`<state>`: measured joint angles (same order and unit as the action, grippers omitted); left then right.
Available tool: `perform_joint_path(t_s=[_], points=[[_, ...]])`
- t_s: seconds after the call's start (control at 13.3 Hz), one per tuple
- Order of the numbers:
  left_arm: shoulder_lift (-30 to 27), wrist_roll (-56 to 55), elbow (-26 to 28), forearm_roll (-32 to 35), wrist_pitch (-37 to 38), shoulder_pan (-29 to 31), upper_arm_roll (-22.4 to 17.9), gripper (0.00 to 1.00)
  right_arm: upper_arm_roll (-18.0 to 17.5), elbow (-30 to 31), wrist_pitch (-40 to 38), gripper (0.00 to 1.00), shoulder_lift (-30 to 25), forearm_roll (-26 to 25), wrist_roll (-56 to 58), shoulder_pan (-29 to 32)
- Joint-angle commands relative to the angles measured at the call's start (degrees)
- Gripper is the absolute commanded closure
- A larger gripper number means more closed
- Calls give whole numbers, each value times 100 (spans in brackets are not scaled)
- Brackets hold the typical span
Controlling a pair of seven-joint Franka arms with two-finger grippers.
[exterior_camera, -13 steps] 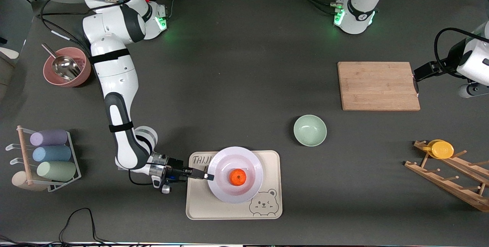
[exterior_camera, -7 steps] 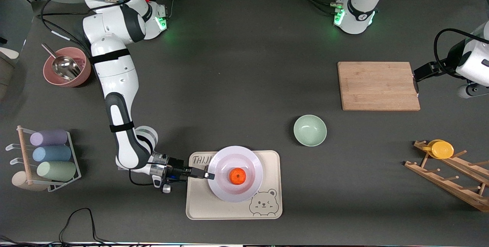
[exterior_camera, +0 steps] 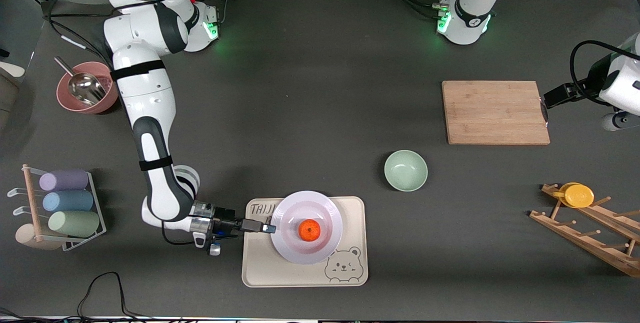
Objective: Place orange and plate with both arms
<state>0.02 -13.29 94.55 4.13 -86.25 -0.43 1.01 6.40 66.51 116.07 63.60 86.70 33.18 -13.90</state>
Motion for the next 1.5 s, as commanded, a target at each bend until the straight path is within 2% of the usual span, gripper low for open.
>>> perform_joint_path(t_s=[0.0,0.15,0.3,0.45,0.75,0.97,1.12,1.27,1.43], points=[[7,-16,-138,88,3,-10,-31,0,-7,282,-32,12,-504,-1010,-382,273],[7,-16,-138,96,38,-10,-74,0,-7,554,-49,0,-926,-1985,-400,388],[7,-16,-138,96,47,-10,-83,0,28,1107,-58,0,-1627,-2908,-409,467],[-11,-7,-138,88,47,-1,-145,0,151,1617,-154,0,-2436,-4093,-409,467],[-2,-15,-138,88,47,-10,-136,0,222,1778,-1514,0,-3843,-6081,-1882,722],[-11,-24,-138,70,21,-10,-145,0,222,1778,-2446,0,-4775,-7391,-2394,819],[-11,-24,-138,35,30,-10,-145,0,213,1786,-2983,0,-5250,-8026,-2824,819],[-20,-24,-138,9,30,-1,-154,0,169,1891,-3257,0,-5611,-8265,-3010,932],[-54,-16,-138,-18,56,-1,-259,0,143,2111,-3188,0,-5849,-8441,-3010,1064]])
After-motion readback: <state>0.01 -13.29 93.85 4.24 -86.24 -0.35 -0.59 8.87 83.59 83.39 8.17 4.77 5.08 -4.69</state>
